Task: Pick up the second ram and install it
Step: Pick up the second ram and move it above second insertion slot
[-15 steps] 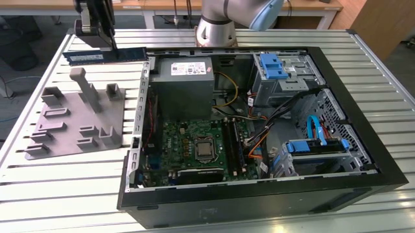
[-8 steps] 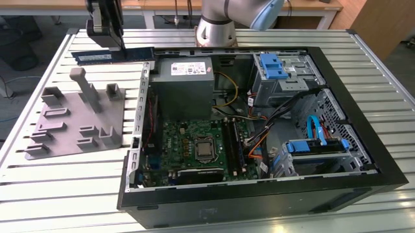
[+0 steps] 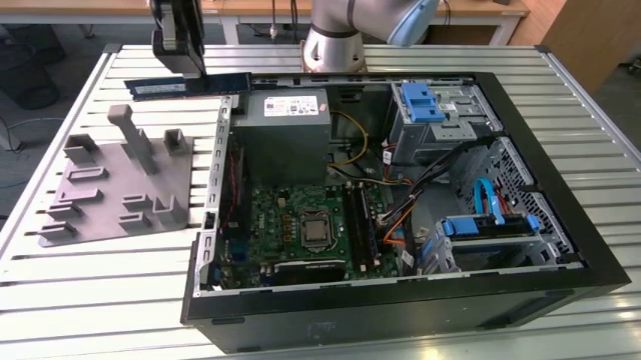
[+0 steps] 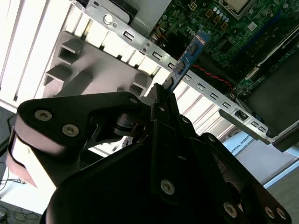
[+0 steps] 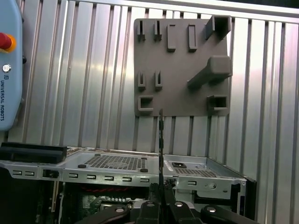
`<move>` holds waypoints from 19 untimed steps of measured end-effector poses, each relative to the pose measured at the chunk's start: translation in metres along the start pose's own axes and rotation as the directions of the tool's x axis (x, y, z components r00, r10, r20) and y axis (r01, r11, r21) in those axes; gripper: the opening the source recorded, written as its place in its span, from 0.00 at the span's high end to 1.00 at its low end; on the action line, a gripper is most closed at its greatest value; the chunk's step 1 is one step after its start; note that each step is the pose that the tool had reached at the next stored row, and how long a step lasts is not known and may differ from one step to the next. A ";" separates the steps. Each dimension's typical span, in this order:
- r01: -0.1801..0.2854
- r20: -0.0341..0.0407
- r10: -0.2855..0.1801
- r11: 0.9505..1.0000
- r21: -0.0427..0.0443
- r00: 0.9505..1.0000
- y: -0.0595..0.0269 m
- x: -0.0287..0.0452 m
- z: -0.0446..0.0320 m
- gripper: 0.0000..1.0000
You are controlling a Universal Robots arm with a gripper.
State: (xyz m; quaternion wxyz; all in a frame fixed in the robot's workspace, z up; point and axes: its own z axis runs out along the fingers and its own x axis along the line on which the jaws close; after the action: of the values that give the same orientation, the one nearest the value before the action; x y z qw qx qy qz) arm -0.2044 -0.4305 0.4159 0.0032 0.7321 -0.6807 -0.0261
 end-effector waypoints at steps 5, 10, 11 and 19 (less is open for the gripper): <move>0.000 0.000 0.000 1.000 0.000 1.000 -0.0084 0.0006 -0.0003 0.86; 0.000 0.000 0.000 1.000 0.000 1.000 -0.0177 0.0013 -0.0006 0.86; 0.000 0.000 0.000 1.000 0.000 1.000 -0.0197 0.0014 -0.0007 0.86; 0.000 0.000 0.000 1.000 0.000 1.000 -0.0339 0.0024 -0.0012 0.86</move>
State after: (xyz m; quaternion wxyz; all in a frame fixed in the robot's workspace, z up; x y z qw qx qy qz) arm -0.1704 -0.4305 0.4156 0.0032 0.7321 -0.6807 -0.0261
